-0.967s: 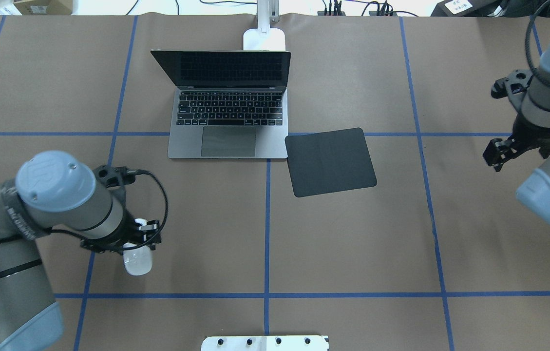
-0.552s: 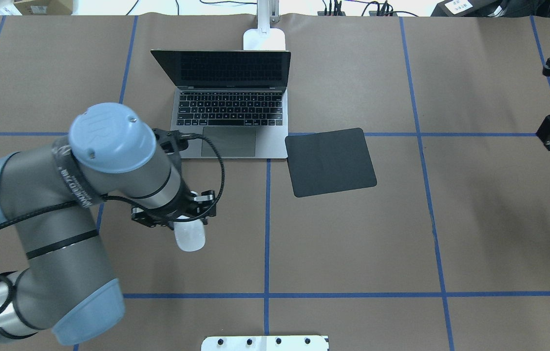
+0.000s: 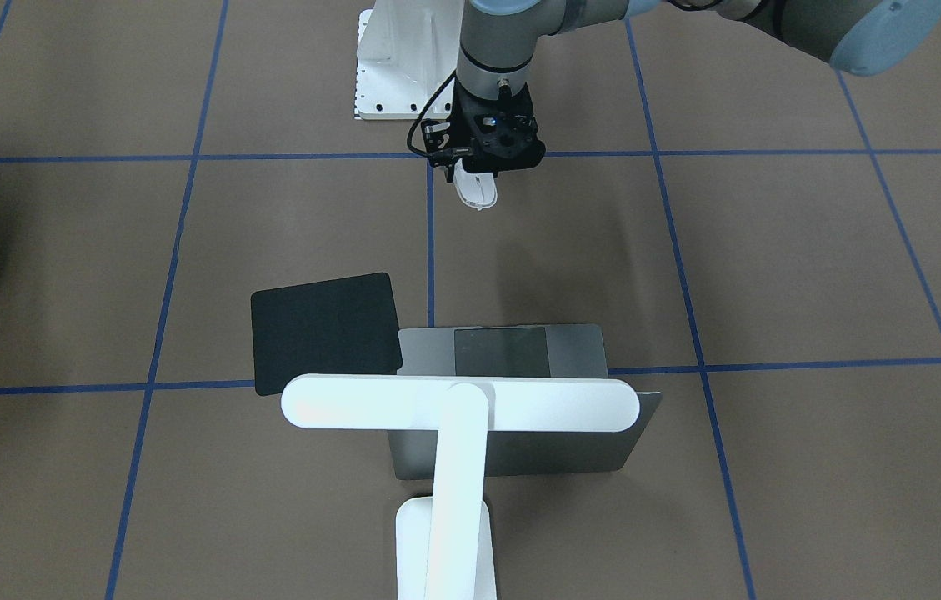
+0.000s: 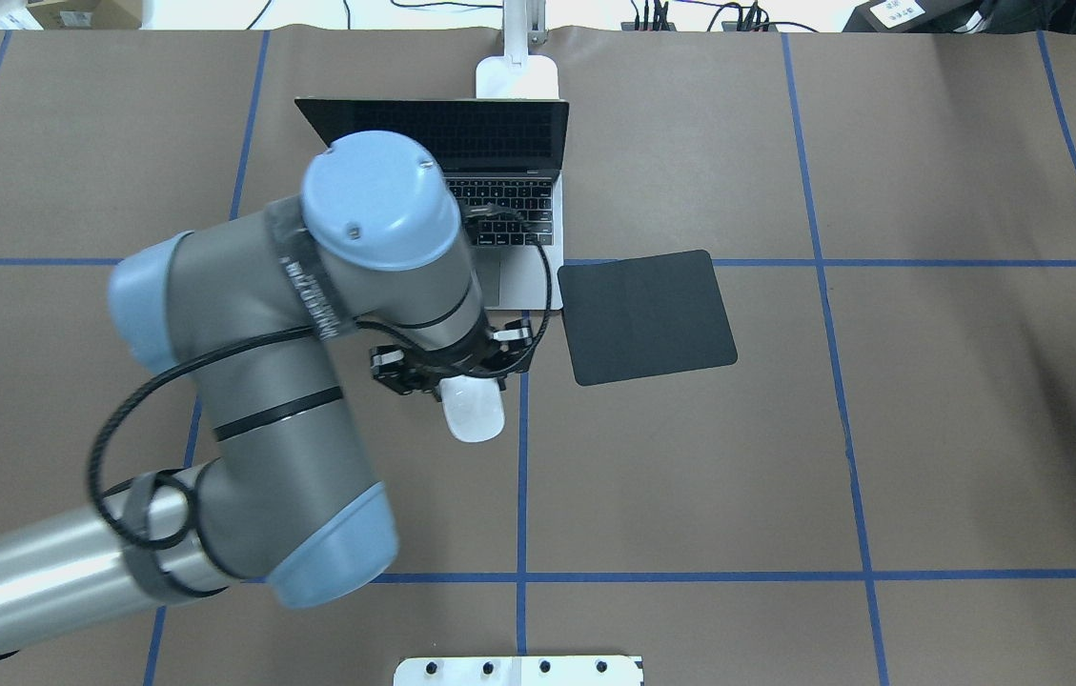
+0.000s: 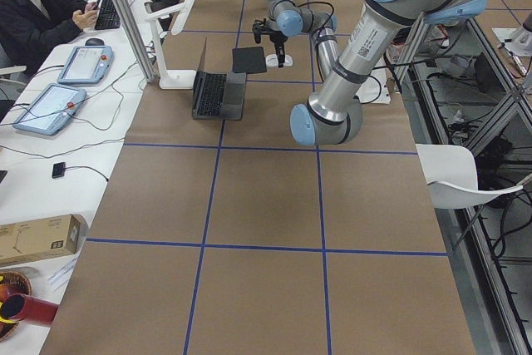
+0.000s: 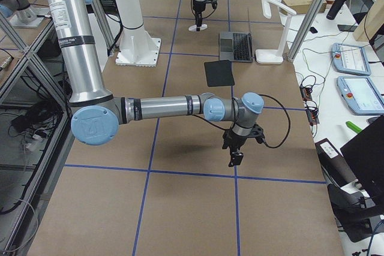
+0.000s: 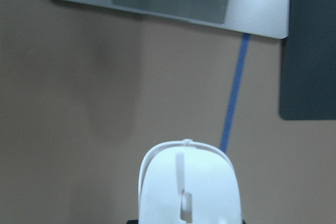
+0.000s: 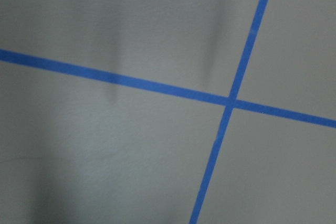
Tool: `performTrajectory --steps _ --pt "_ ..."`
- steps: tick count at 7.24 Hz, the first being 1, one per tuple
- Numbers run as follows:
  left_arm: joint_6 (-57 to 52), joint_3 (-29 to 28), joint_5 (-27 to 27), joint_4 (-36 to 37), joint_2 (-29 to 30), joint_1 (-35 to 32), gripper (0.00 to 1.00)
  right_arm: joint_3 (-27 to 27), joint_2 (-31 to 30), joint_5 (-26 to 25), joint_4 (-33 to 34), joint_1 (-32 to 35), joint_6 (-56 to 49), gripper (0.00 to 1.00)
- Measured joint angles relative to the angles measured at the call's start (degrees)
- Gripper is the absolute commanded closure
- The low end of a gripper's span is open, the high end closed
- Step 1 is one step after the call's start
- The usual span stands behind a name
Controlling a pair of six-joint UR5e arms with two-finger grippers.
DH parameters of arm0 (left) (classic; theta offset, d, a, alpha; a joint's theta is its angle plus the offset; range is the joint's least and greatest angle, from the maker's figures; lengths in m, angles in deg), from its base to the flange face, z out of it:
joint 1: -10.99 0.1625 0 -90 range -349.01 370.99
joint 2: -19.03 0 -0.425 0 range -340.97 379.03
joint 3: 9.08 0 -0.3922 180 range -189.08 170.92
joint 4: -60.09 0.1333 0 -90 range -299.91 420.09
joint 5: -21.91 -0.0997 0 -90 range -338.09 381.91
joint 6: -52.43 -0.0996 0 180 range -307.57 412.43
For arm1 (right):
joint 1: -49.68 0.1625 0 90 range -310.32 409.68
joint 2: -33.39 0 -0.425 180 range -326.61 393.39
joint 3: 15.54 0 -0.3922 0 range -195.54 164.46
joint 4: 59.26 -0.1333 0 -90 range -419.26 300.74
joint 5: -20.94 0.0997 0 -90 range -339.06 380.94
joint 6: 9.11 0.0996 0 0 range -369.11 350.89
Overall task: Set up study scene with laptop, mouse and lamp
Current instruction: 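Carry the mouse onto the pad with the left gripper while the right arm withdraws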
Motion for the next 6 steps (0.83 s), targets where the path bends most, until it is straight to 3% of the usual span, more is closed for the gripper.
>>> performTrajectory --steps 3,6 --pt "2.62 -14.03 -2.86 -2.76 12.08 0.02 0.88 2.30 -1.73 3.46 -3.47 2.33 -1.11 0.00" --pt "6.39 -28.64 -7.89 -12.45 19.14 0.73 0.88 2.77 -3.46 8.02 -7.08 3.94 -1.56 0.00"
